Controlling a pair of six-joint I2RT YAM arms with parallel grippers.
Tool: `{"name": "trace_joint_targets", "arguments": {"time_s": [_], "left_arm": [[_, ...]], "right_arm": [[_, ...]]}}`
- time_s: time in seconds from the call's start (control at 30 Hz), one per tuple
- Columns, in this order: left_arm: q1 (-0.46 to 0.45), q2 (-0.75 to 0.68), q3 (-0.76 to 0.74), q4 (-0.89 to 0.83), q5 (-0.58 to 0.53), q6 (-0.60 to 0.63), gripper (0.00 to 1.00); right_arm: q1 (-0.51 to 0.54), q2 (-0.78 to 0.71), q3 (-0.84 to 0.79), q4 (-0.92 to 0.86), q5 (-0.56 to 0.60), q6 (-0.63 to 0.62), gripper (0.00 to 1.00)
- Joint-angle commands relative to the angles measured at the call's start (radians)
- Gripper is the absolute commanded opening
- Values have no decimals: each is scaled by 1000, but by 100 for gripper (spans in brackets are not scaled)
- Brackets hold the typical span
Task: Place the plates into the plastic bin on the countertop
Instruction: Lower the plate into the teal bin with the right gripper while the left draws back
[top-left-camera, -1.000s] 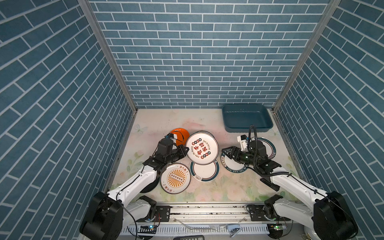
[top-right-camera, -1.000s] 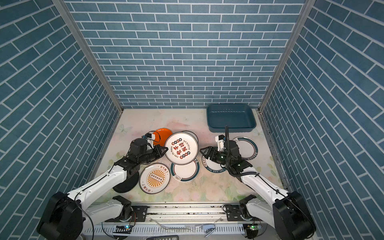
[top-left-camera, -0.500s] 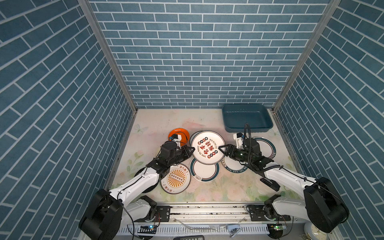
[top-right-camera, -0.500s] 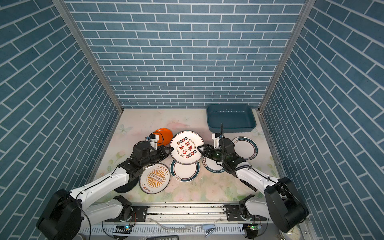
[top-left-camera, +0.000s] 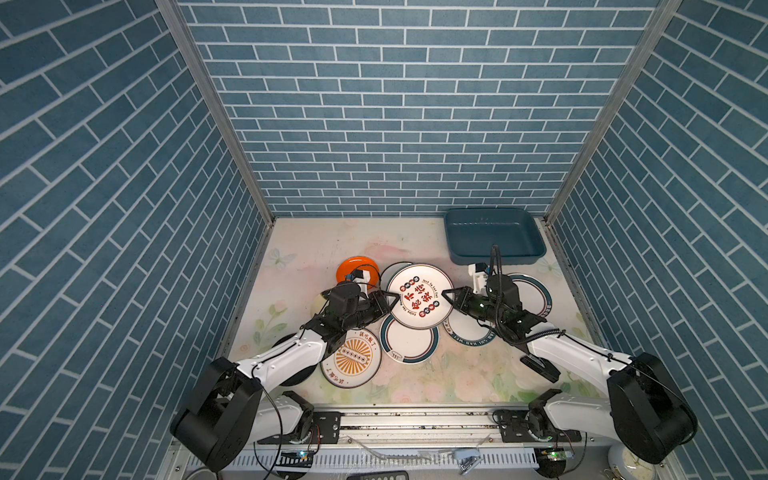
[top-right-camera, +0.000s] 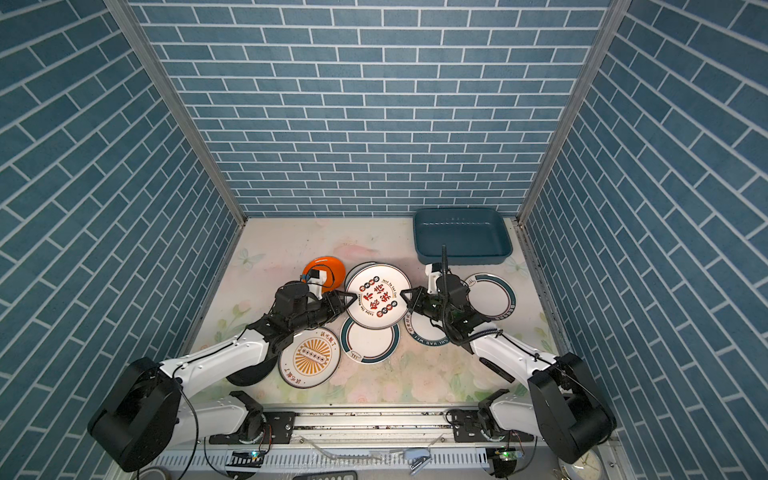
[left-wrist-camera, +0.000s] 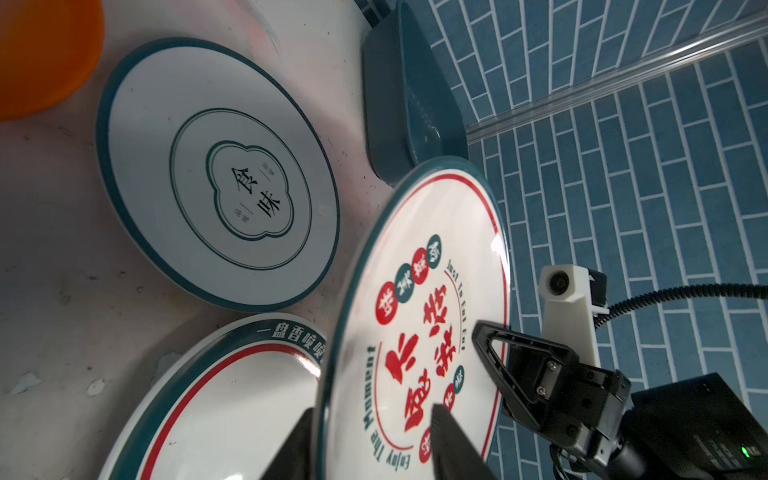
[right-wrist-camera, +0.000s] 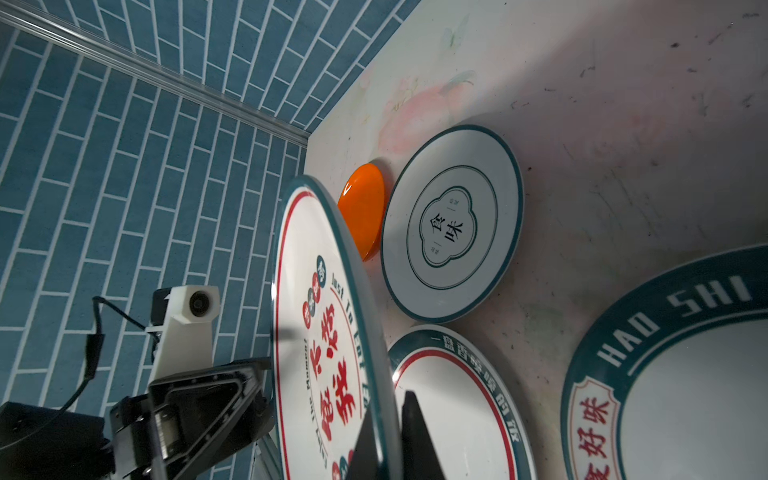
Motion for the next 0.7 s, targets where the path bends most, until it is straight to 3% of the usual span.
{"name": "trace_joint_targets", "arguments": {"time_s": [0.0,0.2,0.4,0.67], "left_arm": [[-4,-4,5,44,45,61,98],[-5,-73,-8,-10,34,81,100],[-4,-151,14,-119,5,122,100],[-3,-281,18,-266,-61,157,99]], "right_arm": [[5,-25,26,-28,88,-25,0],[0,-100,100,-285,294,-70,0],[-37,-163,174,-391,385,-113,0],[-170,-138,308,-515,389,-139,0]]}}
